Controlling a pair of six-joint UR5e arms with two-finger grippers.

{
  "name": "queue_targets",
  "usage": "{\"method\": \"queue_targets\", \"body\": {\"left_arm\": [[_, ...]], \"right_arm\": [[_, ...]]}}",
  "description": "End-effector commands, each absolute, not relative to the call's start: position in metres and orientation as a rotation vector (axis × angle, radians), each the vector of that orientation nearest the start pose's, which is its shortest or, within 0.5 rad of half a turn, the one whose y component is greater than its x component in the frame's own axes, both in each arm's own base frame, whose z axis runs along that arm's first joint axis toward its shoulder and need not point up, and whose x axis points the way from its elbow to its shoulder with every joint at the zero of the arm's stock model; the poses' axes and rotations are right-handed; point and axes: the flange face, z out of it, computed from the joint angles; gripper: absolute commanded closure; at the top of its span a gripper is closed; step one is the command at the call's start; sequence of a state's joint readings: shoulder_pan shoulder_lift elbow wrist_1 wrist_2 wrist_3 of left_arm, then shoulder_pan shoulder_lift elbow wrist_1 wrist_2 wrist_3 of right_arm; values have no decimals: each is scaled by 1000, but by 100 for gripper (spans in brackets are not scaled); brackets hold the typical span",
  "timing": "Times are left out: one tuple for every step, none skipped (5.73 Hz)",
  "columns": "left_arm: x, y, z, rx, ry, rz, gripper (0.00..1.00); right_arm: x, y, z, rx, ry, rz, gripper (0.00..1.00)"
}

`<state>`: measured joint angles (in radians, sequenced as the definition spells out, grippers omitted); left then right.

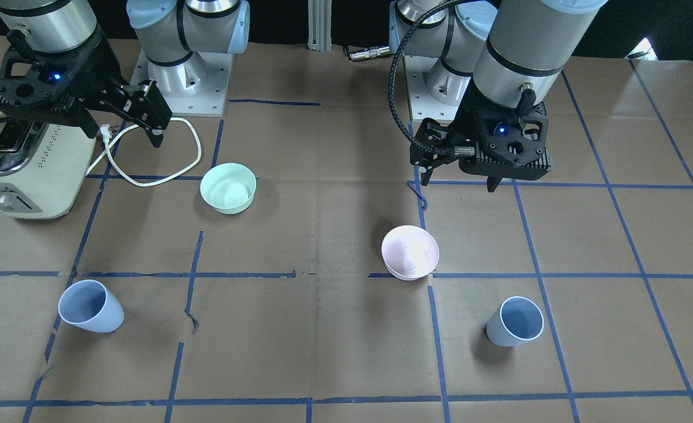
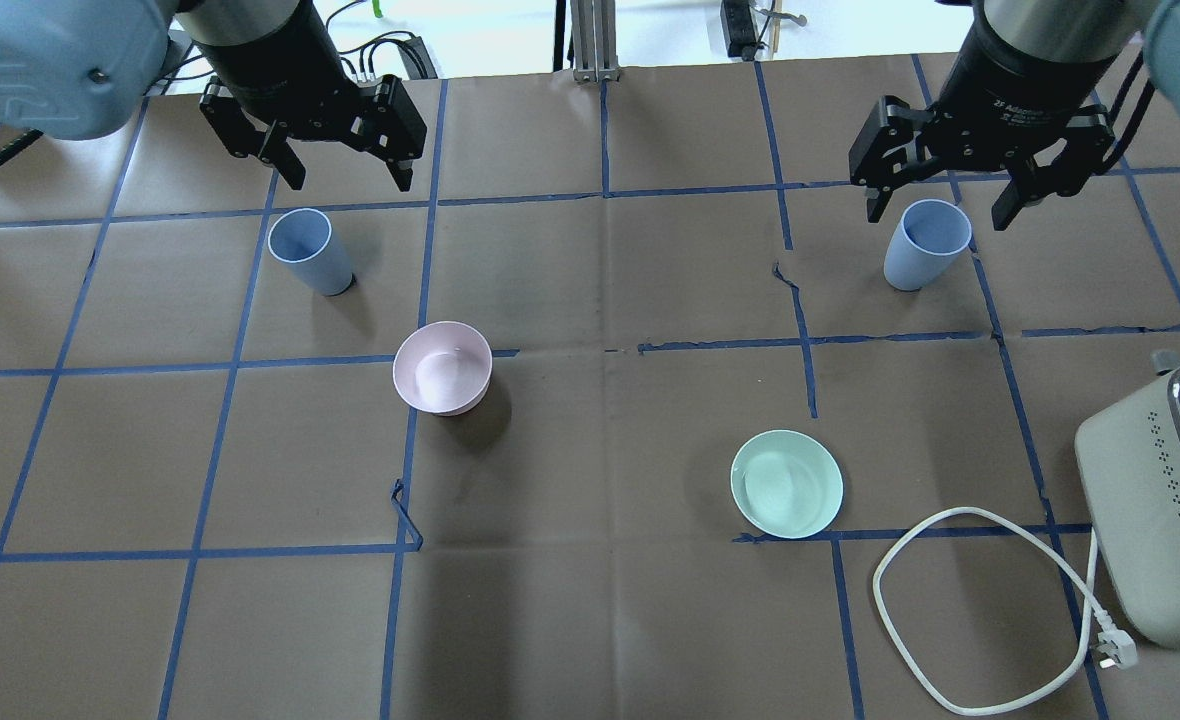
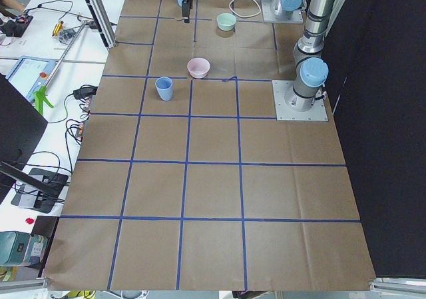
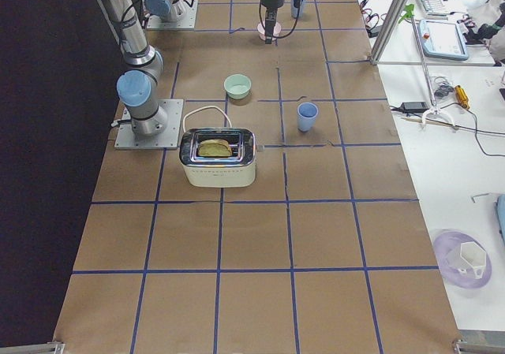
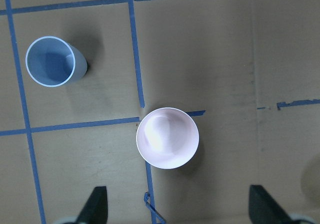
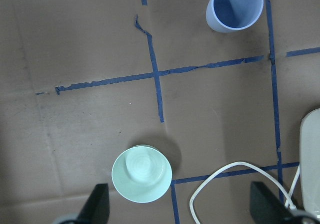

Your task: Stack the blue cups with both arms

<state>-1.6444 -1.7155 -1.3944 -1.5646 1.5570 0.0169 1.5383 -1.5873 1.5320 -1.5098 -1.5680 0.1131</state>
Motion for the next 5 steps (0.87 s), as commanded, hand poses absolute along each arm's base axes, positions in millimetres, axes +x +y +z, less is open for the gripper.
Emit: {"method": "queue_targets", "body": {"left_arm": [[-174,-545,500,141,3153,-60,1],[-175,-545,500,141,3154,-60,1],[-174,-544,500,146,3154,-55,1],[-175,-545,499,142,3163,-57,1],[-169,-548,495,139,3168,-43,1]], "right_arm": [[115,-487,509,242,3155,8,0],[114,-487,510,239,3182,6,0],[115,-487,510,239,3171,5,0],[115,-487,508,236,3170,10,0],[115,-487,508,236,3170,10,0]]}}
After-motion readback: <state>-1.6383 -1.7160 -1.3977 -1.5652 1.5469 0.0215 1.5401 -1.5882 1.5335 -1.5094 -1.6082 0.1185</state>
